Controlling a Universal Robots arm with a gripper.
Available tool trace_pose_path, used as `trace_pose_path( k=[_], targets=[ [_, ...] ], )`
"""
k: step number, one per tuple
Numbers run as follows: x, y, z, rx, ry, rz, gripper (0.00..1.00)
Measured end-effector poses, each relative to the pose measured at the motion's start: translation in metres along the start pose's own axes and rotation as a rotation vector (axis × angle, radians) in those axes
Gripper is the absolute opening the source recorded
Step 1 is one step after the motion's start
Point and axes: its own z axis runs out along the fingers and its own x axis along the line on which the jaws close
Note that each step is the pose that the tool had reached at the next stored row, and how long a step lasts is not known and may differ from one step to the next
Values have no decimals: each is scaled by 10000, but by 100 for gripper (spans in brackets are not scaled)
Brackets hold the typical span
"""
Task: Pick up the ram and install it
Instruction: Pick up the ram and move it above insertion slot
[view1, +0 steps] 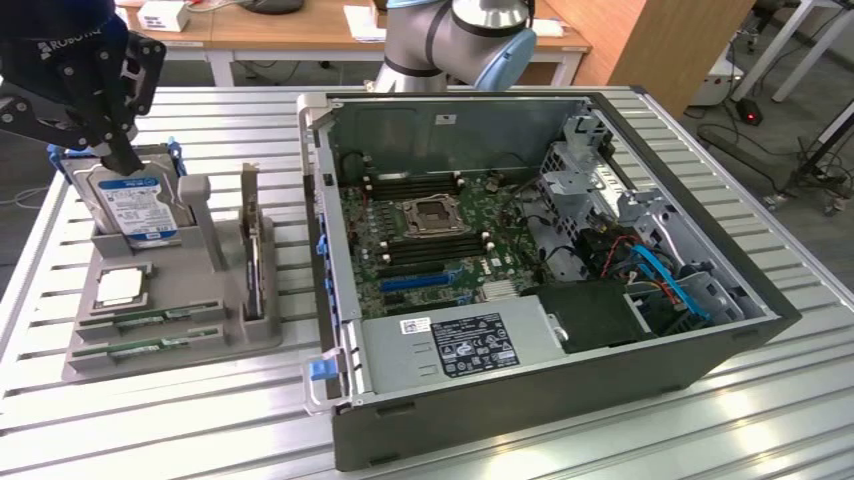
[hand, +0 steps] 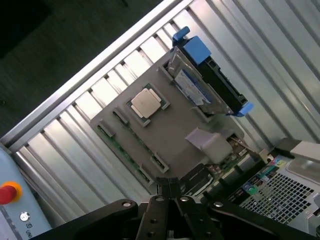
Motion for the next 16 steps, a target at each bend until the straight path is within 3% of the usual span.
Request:
trace_pose_path(
  k=[16],
  targets=[
    [0,0,5,4,133,-2844,9]
  ],
)
